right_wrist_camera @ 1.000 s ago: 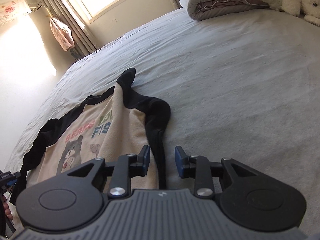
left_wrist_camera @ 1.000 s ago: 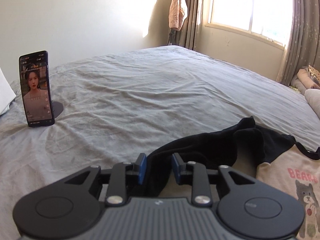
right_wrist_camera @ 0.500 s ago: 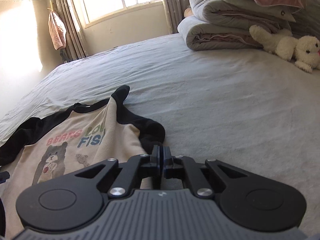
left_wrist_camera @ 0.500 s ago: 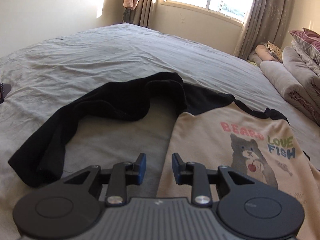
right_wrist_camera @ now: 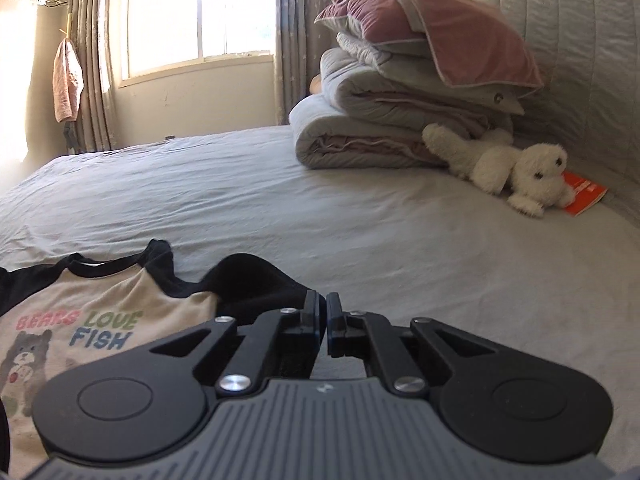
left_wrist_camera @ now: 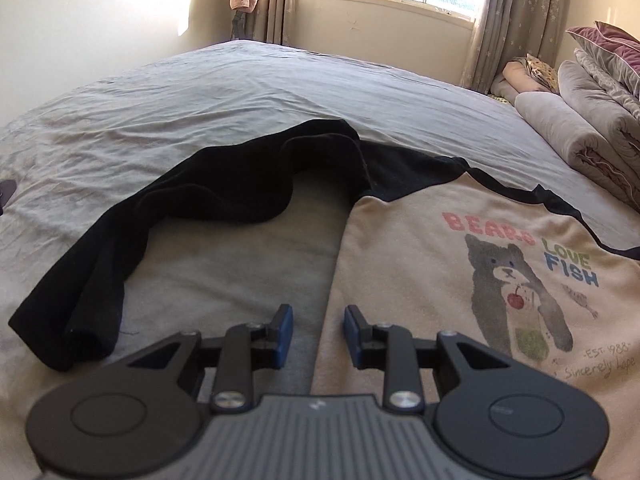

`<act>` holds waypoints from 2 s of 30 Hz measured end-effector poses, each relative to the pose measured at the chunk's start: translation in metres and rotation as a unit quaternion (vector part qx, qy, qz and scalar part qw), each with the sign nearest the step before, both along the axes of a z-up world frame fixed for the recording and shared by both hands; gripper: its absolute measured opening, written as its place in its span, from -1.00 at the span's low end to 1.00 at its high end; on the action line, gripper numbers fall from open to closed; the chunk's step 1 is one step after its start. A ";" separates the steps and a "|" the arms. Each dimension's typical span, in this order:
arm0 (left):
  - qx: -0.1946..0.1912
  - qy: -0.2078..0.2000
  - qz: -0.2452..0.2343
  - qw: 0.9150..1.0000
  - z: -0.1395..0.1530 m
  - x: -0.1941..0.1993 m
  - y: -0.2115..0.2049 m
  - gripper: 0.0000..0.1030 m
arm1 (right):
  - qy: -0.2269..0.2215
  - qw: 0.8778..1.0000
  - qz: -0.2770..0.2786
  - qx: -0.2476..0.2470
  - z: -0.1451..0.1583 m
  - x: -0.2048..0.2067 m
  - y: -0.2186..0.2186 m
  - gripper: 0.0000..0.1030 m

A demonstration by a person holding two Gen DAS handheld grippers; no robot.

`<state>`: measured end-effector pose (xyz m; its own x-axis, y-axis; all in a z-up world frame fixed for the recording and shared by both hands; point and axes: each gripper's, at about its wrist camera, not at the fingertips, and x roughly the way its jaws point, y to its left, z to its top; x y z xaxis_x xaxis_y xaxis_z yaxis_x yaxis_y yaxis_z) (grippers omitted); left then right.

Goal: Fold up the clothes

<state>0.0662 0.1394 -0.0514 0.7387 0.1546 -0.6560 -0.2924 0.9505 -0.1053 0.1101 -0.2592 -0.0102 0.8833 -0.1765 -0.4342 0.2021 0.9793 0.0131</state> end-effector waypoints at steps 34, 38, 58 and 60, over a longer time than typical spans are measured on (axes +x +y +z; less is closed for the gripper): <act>-0.009 0.036 -0.010 0.999 0.008 -0.007 0.000 -0.31 | 0.066 0.996 -0.048 0.037 0.005 -0.006 -0.040 -0.97; -0.019 0.042 -0.010 0.999 0.010 -0.011 0.004 -0.31 | 0.015 0.996 -0.079 -0.043 0.008 -0.008 -0.036 -0.99; -0.054 0.057 -0.008 0.997 0.014 -0.015 0.009 -0.22 | 0.198 0.976 0.039 0.079 -0.029 -0.025 0.006 0.20; -0.048 0.058 -0.010 0.997 0.013 -0.014 0.007 -0.21 | 0.195 0.977 0.066 0.057 -0.029 -0.026 0.013 -0.48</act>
<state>0.0526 0.1460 -0.0380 0.6595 0.0733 -0.7481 -0.2897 0.9431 -0.1630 0.0845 -0.2466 -0.0396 0.6587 -0.0030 -0.7524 0.0858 0.9938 0.0711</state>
